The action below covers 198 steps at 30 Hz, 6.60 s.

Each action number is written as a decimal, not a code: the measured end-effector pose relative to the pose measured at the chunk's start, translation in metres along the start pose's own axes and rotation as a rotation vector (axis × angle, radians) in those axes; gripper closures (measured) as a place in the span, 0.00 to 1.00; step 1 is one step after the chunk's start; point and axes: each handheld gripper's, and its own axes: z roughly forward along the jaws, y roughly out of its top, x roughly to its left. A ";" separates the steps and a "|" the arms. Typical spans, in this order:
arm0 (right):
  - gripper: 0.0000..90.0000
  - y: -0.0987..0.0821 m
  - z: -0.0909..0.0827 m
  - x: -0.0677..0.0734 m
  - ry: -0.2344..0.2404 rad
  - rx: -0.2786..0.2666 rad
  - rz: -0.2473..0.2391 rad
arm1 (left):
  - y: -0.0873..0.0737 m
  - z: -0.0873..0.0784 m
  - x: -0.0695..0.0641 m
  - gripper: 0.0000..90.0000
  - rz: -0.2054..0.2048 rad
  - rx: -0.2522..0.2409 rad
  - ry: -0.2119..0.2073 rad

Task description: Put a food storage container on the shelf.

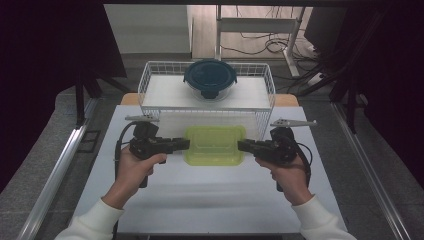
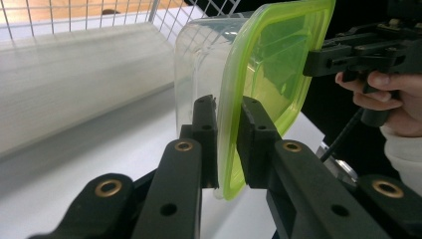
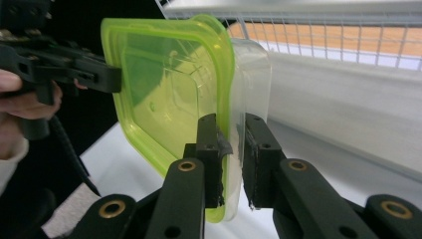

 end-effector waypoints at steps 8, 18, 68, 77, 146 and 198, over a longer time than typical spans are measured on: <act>0.88 0.019 -0.002 0.002 0.022 -0.025 -0.002 | 0.016 -0.009 -0.002 0.88 0.003 -0.020 0.000; 0.88 0.040 -0.003 0.005 0.006 -0.034 -0.019 | 0.038 -0.017 0.000 0.88 -0.010 -0.043 -0.019; 0.88 0.175 0.016 -0.026 0.006 -0.071 0.017 | 0.167 -0.024 0.044 0.89 -0.021 -0.096 -0.022; 0.88 0.191 0.029 -0.036 0.012 -0.042 0.067 | 0.178 -0.017 0.064 0.89 -0.085 -0.085 -0.029; 0.29 0.174 0.027 -0.080 0.069 -0.150 0.147 | 0.177 -0.012 0.082 0.26 -0.103 -0.150 0.055; 0.29 -0.079 -0.030 -0.071 -0.095 0.072 -0.062 | -0.097 -0.006 0.049 0.24 0.119 0.041 0.185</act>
